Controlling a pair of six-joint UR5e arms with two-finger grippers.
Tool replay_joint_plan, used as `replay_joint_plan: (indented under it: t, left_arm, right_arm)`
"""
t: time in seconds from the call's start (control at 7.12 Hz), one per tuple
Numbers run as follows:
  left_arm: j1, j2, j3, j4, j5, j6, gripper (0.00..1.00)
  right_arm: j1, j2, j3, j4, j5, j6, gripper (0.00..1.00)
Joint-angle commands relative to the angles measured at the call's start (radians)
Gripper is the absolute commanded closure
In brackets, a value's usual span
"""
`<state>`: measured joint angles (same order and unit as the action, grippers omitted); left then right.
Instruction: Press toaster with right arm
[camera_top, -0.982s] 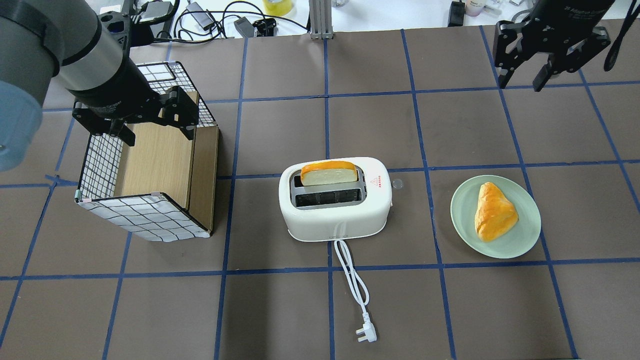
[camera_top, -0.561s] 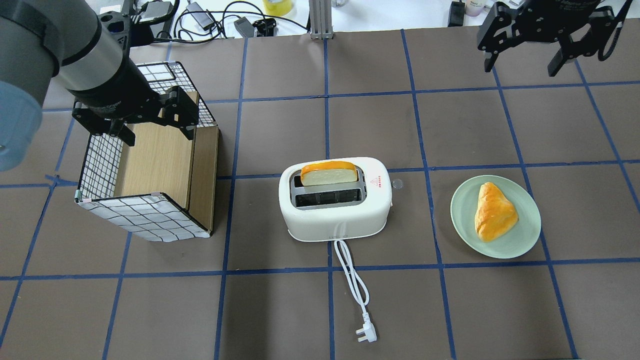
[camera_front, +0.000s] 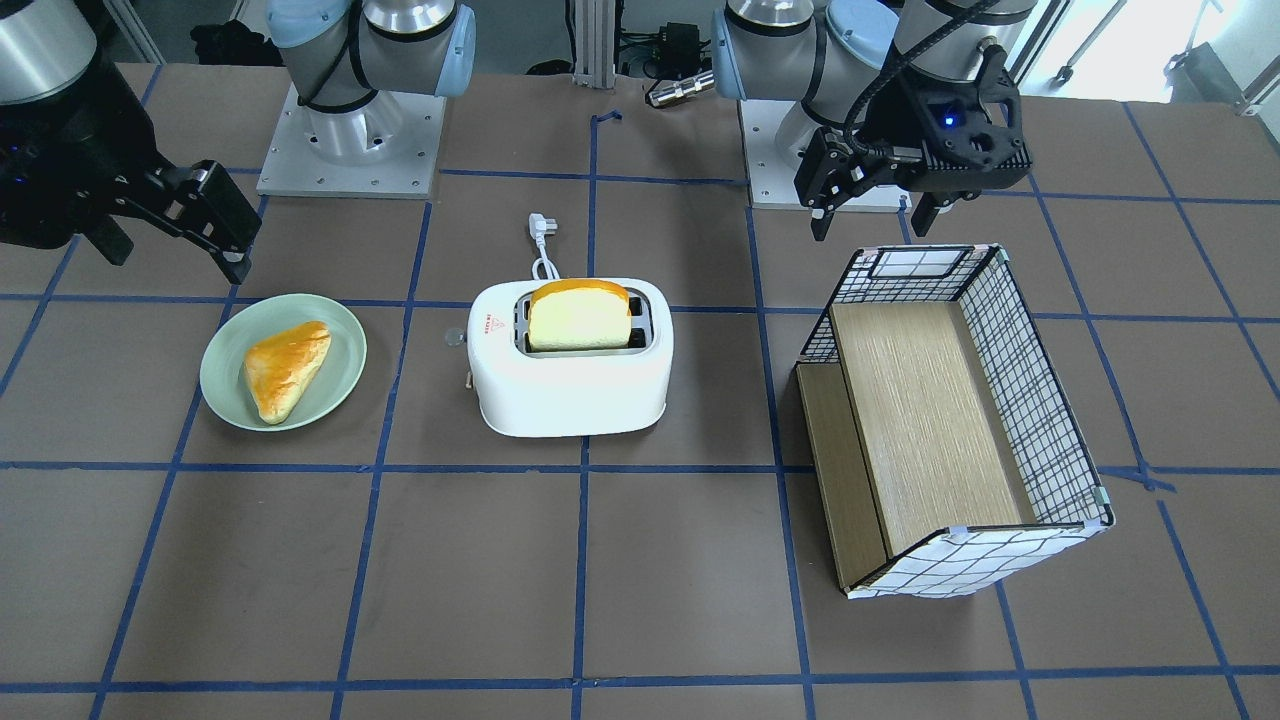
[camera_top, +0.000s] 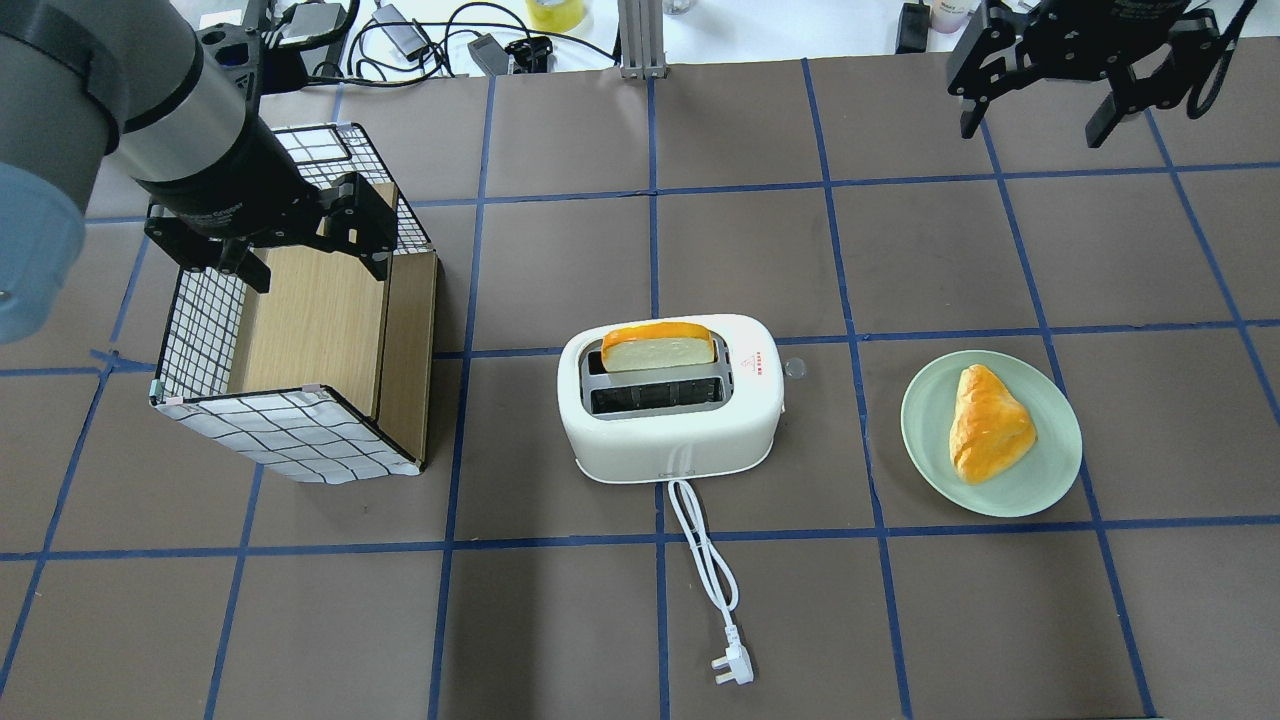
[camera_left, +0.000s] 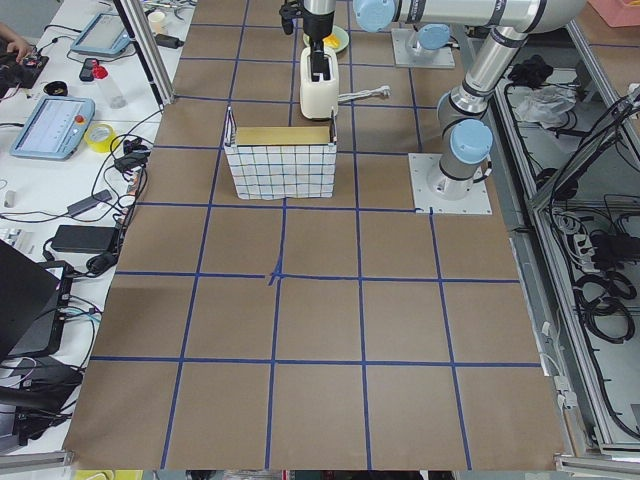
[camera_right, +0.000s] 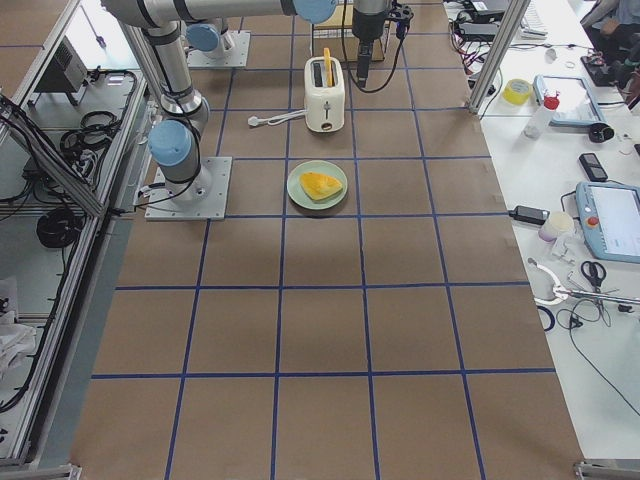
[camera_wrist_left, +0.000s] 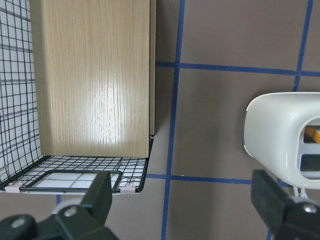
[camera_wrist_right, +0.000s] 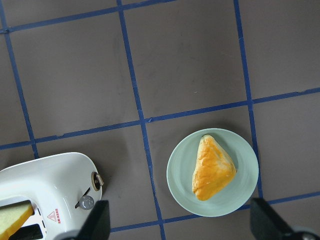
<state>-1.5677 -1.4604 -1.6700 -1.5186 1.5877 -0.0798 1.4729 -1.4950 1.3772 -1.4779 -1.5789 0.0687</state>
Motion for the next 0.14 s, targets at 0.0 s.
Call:
replay_joint_plan:
  t: [0.0]
  left_arm:
    - [0.0, 0.0, 0.001, 0.0, 0.0, 0.0, 0.0]
  right_arm:
    - [0.001, -0.002, 0.003, -0.002, 0.0, -0.003, 0.0]
